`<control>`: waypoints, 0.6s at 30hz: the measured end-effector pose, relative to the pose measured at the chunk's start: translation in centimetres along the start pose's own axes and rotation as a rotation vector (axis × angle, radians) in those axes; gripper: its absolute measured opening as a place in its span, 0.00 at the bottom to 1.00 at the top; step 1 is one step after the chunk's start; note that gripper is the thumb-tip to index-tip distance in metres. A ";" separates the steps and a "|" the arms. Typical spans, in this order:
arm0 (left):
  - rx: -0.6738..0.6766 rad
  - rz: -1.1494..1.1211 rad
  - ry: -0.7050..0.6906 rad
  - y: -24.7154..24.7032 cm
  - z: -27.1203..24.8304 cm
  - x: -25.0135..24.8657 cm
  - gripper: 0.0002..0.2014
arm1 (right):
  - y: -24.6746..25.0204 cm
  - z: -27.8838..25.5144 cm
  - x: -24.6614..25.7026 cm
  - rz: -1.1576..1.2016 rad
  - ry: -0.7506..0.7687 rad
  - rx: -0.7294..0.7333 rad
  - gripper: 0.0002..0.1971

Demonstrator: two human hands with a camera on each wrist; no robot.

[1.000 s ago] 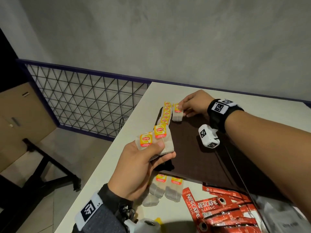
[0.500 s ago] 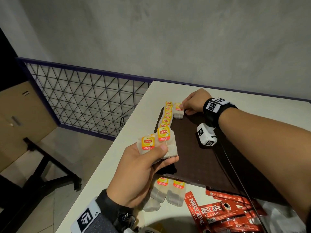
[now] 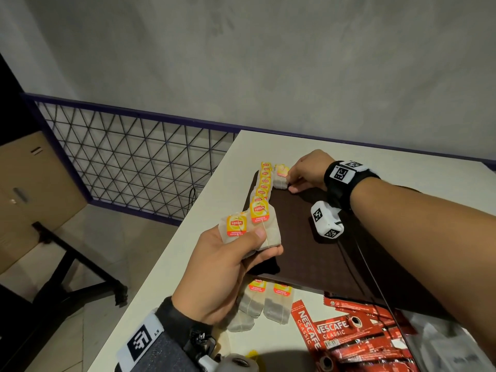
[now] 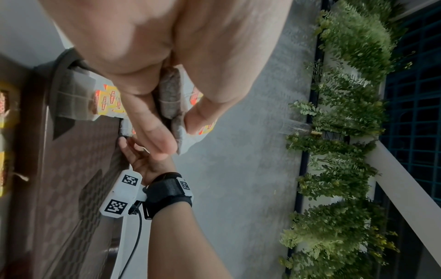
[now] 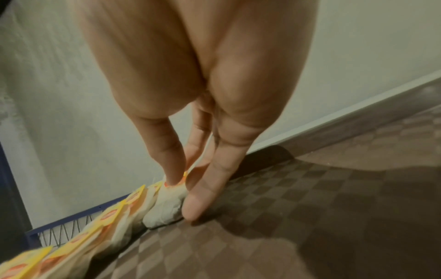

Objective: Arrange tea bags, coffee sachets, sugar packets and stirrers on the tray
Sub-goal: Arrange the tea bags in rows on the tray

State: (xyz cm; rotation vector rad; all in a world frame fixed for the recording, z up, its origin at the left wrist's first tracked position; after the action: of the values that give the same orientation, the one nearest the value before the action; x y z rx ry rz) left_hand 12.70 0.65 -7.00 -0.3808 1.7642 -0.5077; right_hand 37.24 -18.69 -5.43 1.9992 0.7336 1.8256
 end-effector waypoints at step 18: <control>0.096 0.095 0.043 -1.1 -1.0 -0.2 0.13 | 1.3 -20.8 8.5 -0.018 0.462 0.150 0.09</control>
State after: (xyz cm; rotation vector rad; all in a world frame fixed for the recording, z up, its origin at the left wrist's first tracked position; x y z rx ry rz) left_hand 11.75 -0.04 -6.04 -0.2198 1.7830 -0.5339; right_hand 17.30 -16.86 4.74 1.6537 1.0384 2.3133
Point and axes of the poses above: each hand's wrist, its own z-axis towards the middle knuckle, its own y-axis out of the back of the hand, x = y × z, the point moved 2 cm from there along z, towards the middle knuckle, and after that the axes turned 8 degrees about y, right-handed, at the moved point
